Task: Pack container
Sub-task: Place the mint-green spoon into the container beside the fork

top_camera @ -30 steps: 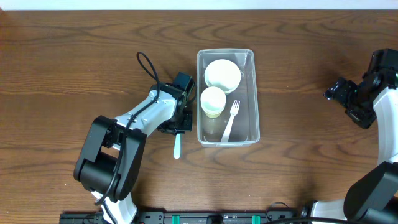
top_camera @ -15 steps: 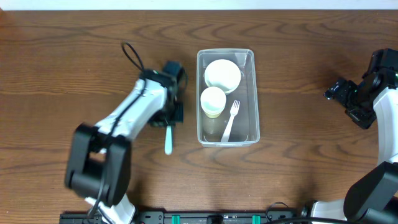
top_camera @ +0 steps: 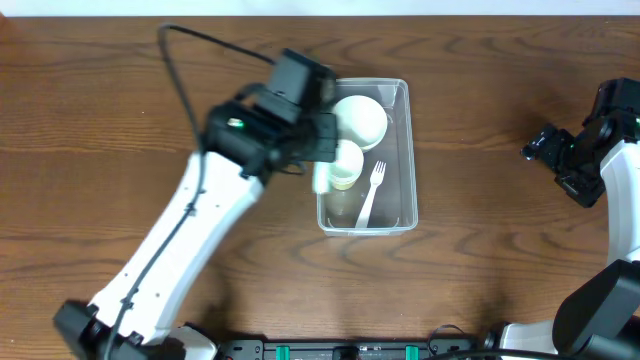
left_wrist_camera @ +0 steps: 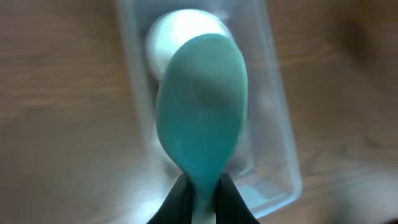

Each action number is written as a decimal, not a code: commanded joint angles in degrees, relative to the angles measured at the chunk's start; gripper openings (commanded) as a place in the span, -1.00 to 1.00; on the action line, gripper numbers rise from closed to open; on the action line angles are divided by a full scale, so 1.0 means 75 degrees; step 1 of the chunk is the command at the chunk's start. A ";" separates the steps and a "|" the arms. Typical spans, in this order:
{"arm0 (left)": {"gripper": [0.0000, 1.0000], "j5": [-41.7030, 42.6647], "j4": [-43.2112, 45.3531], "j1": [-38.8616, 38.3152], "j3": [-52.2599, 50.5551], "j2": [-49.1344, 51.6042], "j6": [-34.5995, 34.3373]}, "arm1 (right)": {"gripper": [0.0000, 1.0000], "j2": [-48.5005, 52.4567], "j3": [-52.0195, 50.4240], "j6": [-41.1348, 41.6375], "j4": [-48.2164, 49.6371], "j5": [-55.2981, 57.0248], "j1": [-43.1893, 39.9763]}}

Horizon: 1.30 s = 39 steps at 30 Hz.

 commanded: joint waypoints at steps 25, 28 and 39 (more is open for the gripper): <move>0.05 0.0434 0.0434 -0.1105 0.0816 0.1099 -0.0519 | 0.98 -0.0009 0.0009 -0.0052 0.0000 0.0003 -0.0050; 0.12 -0.0463 -0.0166 -0.0673 0.1014 0.0300 -0.0522 | 0.98 -0.0009 0.0009 -0.0052 0.0000 0.0003 -0.0050; 0.56 -0.2463 -0.2352 0.2369 0.1011 -0.1714 -0.0061 | 0.98 -0.0009 0.0009 -0.0052 0.0000 0.0003 -0.0050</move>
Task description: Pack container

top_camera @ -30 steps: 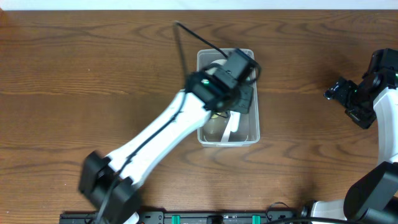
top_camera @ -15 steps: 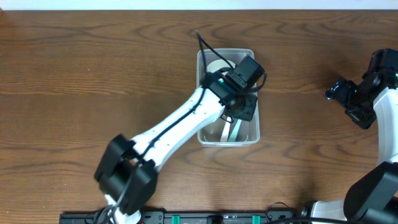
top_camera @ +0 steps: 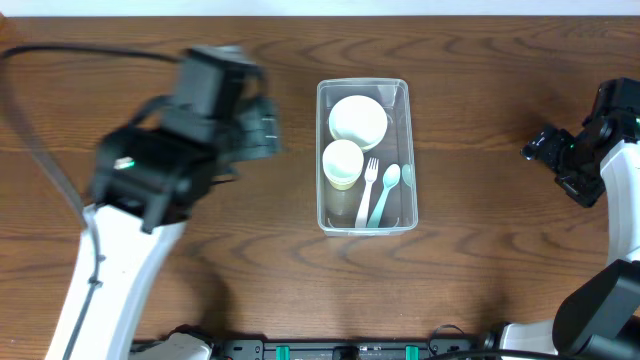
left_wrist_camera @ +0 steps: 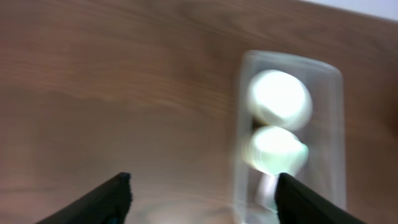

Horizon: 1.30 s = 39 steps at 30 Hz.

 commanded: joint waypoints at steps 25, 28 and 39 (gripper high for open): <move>0.96 -0.0600 -0.0708 0.2066 -0.0020 -0.0169 0.1072 | 0.99 -0.1070 0.0009 -0.0055 -0.0003 0.0006 0.0408; 0.96 -0.0600 -0.0708 0.2066 -0.0020 -0.0169 0.1072 | 0.98 -0.1845 0.0009 -0.0055 -0.0003 0.0006 0.1035; 0.96 -0.0600 -0.0708 0.2066 -0.0020 -0.0169 0.1072 | 0.99 -0.4849 -0.0204 -0.1172 -0.0393 0.0667 0.3075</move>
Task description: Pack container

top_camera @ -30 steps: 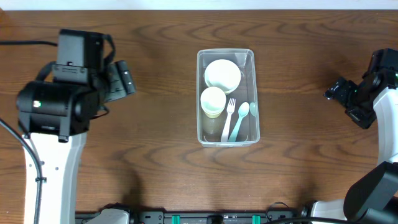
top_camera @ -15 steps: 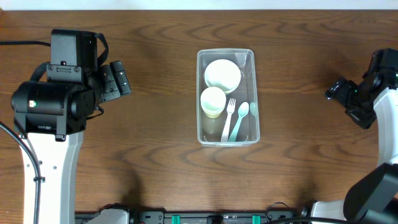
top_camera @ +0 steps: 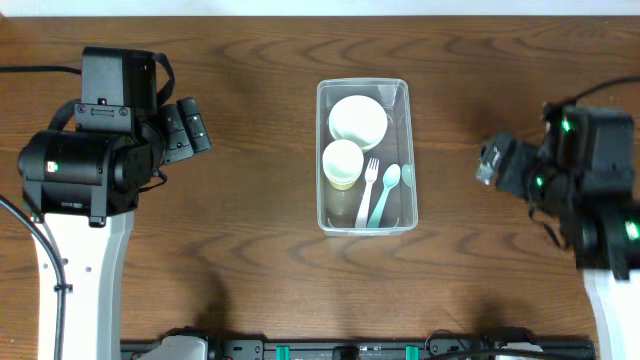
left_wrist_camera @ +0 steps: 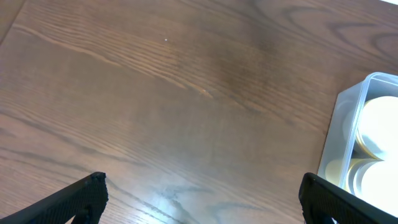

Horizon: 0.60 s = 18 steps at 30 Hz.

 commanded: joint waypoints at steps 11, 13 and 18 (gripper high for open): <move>0.96 -0.0087 -0.0026 0.0050 -0.0020 -0.0026 0.0070 | 0.98 -0.3826 -0.4089 -0.3212 0.2876 -0.0221 -0.0239; 0.96 -0.0087 -0.0026 0.0050 -0.0020 -0.0026 0.0070 | 0.99 -0.4503 -0.4975 -0.3235 0.2946 -0.0224 -0.0245; 0.96 -0.0087 -0.0026 0.0050 -0.0020 -0.0026 0.0070 | 0.99 -0.6024 -0.6729 -0.3229 0.3121 -0.0265 -0.0286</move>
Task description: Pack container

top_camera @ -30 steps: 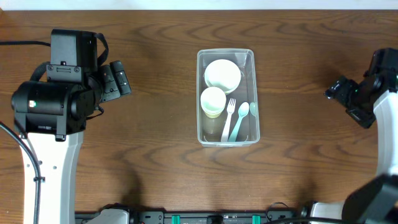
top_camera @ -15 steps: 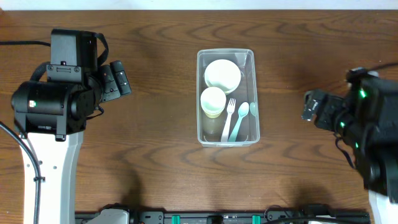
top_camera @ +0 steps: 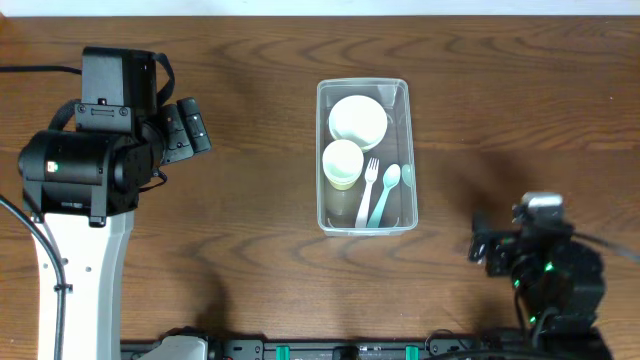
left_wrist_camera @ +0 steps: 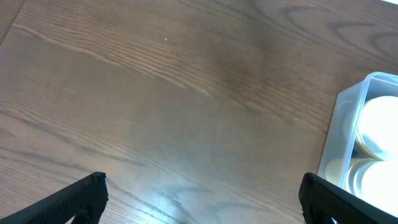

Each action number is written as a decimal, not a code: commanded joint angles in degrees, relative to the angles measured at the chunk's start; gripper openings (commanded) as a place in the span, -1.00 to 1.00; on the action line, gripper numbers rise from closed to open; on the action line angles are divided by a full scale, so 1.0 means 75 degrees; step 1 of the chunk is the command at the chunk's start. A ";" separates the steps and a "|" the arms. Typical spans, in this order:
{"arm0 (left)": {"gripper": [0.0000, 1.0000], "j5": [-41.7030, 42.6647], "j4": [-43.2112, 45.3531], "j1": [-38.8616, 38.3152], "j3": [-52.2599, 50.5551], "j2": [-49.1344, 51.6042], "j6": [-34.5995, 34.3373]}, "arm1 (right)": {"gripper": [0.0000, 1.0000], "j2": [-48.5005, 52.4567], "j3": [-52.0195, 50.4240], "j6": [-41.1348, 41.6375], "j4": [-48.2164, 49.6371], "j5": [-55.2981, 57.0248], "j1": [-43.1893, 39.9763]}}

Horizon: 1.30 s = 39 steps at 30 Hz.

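The clear plastic container (top_camera: 321, 205) stands at the middle of the table. Inside are a white bowl (top_camera: 358, 118), a pale cup (top_camera: 343, 163), a white fork (top_camera: 368, 188) and a teal spoon (top_camera: 386, 190) side by side. My left gripper (top_camera: 196, 133) is far to the left of it, open and empty. In the left wrist view its fingers (left_wrist_camera: 79, 198) stand wide apart over bare wood, with the container's corner (left_wrist_camera: 346, 118) at the right edge. My right gripper (top_camera: 482, 248) is low at the right, its jaws unclear.
Brown wooden table (top_camera: 250, 230) all round the container. The left arm's white link (top_camera: 70, 270) runs down the left side. The right arm's body (top_camera: 545, 270) sits at the table's front right.
The right arm has moved from the right side at mid-height to the table's front right. The left arm and the container's contents are unchanged.
First my left gripper was shut on the teal spoon over the container. Then the spoon lay inside beside the fork and the gripper was open to the left. Later the left arm stood at the far left; the right arm has since shifted to the front right.
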 commanded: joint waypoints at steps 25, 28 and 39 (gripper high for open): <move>0.96 -0.0085 -0.0029 0.0050 -0.0020 -0.0026 0.0070 | 0.99 -0.2521 -0.2699 -0.0341 0.0105 -0.0035 -0.0090; 0.96 -0.0085 -0.0029 0.0050 -0.0020 -0.0026 0.0070 | 0.98 -0.2521 -0.2699 -0.0338 0.0105 -0.0035 -0.0090; 0.96 -0.0085 -0.0029 0.0050 -0.0020 -0.0026 0.0070 | 0.98 -0.2521 -0.2699 -0.0341 0.0105 -0.0035 -0.0090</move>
